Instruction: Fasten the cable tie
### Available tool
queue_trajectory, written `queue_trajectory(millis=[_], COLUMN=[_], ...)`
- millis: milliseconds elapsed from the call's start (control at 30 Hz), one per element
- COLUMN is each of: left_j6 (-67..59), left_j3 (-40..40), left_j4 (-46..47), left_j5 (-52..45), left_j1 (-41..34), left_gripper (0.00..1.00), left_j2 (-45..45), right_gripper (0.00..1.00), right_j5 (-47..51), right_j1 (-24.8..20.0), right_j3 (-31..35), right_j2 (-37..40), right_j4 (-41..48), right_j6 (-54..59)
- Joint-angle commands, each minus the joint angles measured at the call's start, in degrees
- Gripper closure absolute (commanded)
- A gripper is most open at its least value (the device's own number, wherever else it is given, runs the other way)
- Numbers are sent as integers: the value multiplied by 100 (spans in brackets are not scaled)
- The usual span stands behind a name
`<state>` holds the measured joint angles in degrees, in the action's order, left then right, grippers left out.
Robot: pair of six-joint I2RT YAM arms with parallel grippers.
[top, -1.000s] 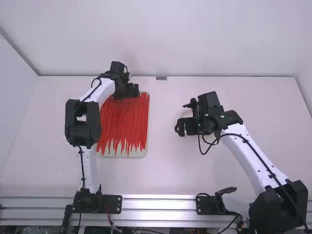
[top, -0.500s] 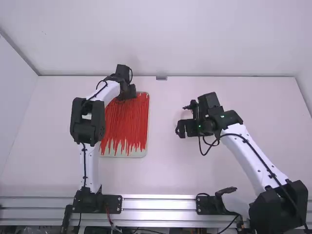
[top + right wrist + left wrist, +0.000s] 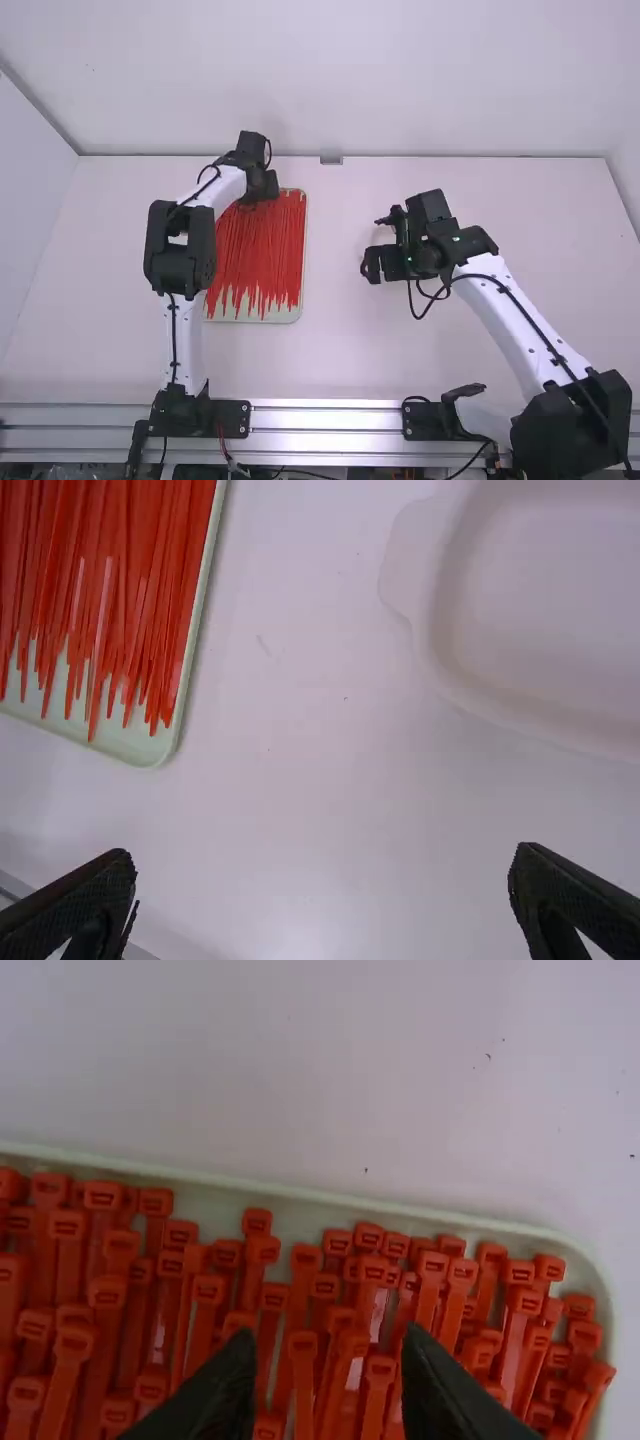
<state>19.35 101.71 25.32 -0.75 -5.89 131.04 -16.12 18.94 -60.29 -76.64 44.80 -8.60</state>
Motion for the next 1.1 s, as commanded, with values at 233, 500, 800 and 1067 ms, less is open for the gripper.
queue_trajectory(millis=[233, 500, 800, 1067], left_j6=[186, 33, 57, 76], left_j3=[-396, -468, -632, -756], left_j4=[-186, -470, -645, -763], left_j5=[186, 127, 129, 173], left_j1=[17, 11, 22, 11], left_gripper=[69, 70, 72, 76], left_j2=[94, 98, 103, 103], right_gripper=[0, 0, 0, 0], right_j5=[13, 13, 166, 164], right_j1=[-15, -15, -15, -15], right_j3=[-168, -168, -168, -168], right_j2=[109, 109, 109, 109], right_j4=[22, 20, 22, 20], right_j6=[9, 11, -13, -11])
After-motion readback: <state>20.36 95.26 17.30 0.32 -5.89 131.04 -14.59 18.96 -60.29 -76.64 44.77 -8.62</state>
